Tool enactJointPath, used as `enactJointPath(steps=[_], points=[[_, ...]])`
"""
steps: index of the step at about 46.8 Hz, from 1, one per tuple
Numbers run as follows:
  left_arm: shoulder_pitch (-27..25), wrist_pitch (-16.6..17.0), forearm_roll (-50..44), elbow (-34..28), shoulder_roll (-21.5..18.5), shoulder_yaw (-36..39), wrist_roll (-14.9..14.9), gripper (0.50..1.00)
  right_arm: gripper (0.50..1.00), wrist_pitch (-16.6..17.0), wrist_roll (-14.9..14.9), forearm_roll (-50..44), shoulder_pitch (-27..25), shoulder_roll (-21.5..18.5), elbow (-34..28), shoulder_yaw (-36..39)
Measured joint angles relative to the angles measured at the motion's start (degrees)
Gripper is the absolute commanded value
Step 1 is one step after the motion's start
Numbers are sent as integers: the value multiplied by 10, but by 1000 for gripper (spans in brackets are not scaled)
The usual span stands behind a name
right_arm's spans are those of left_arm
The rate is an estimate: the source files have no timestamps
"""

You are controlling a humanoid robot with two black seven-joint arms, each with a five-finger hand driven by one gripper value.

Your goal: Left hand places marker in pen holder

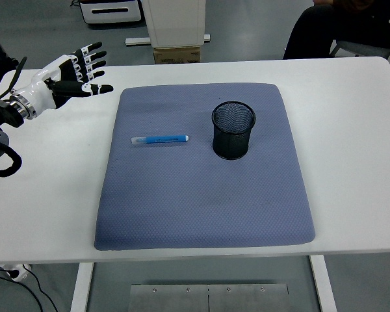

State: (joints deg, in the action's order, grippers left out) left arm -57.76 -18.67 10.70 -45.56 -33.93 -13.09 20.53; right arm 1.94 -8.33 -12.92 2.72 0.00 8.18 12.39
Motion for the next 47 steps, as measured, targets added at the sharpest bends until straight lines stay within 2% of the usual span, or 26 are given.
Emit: enactJointPath(steps=[11,21,32,47], points=[[-15,-1,6,-4,-2,20,-4,1000,1000,0,0,0,0,0,0,0],[-67,0,27,-13,3,135,-5,1000,1000,0,0,0,0,0,0,0],[-99,24,119,-34,16,185,-5,1000,1000,0,0,0,0,0,0,0],[-135,25,255,-43,34,229,-6,1000,1000,0,0,0,0,0,0,0]])
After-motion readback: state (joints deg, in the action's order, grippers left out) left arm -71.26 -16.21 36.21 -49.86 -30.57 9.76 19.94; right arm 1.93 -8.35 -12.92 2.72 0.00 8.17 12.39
